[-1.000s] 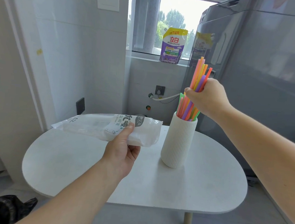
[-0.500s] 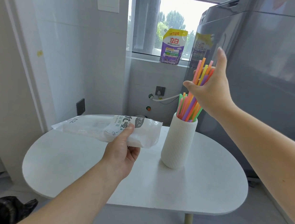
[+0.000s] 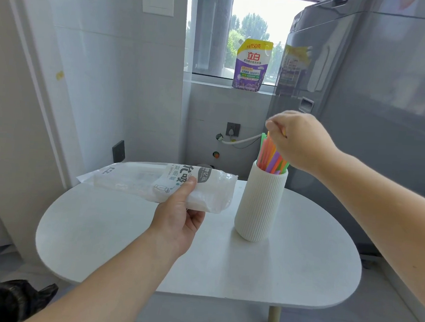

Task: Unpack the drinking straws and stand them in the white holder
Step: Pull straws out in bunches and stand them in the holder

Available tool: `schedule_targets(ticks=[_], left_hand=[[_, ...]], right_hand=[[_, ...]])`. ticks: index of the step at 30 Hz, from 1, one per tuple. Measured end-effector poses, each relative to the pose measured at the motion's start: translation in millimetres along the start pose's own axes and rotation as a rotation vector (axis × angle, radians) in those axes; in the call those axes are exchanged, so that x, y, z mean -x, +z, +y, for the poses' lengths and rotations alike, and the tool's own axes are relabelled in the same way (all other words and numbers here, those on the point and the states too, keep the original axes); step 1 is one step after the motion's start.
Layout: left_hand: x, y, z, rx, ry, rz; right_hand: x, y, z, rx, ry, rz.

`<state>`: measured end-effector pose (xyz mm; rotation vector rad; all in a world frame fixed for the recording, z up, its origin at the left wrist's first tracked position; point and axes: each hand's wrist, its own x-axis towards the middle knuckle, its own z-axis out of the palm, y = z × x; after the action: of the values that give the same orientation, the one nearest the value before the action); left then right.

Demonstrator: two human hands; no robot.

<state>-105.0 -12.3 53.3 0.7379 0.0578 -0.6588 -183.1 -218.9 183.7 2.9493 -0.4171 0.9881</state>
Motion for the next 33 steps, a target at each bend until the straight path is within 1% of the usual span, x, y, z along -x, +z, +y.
schedule_targets(ticks=[2,3,5,7,11,14,17,20,24,26,28,30,32,33], left_hand=[[0.5,-0.6,0.5,-0.009,0.003,-0.009],[0.6,-0.6,0.9,-0.018,0.007,-0.018],[1.1,-1.1,1.0,-0.051,0.016,-0.041],[1.6,-1.1,0.6,-0.087,0.023,-0.068],[3.6,0.6,-1.3,-0.130,0.020,-0.135],[3.9,1.0,-2.3,-0.136,0.010,-0.161],[2.5,-0.9,-1.9,-0.140,0.003,-0.157],[0.7,-1.9,-2.2,-0.145,0.007,-0.131],[0.1,-6.3,-0.7,-0.168,-0.010,-0.084],[1.4,-9.0,1.9,-0.173,-0.017,-0.065],[4.4,-11.7,5.9,-0.174,-0.008,-0.040],[9.6,-14.9,11.5,-0.181,0.012,-0.015],[16.7,-21.4,19.4,-0.197,0.044,-0.002],[20.3,-24.4,23.1,-0.211,0.057,-0.004]], right_hand=[[5.8,4.1,1.7,0.020,0.049,-0.120],[6.2,4.6,2.0,0.005,0.074,-0.153],[4.2,3.3,0.8,-0.054,0.109,-0.164],[-0.3,2.7,-0.4,-0.088,0.106,-0.185],[-1.5,15.0,4.4,0.033,0.108,-0.368],[2.8,19.9,9.9,0.092,0.096,-0.350],[0.9,18.8,11.5,0.077,0.090,-0.348],[-0.1,19.7,11.5,-0.039,0.129,-0.288],[2.0,20.2,10.2,-0.003,0.148,-0.297],[2.6,15.4,8.5,-0.038,0.158,-0.256],[4.8,5.8,3.9,-0.055,0.144,-0.152],[13.7,-4.4,-7.3,-0.065,0.110,0.010],[34.0,-8.4,-28.6,-0.132,0.070,0.162],[47.2,-7.2,-39.5,-0.192,0.080,0.191]])
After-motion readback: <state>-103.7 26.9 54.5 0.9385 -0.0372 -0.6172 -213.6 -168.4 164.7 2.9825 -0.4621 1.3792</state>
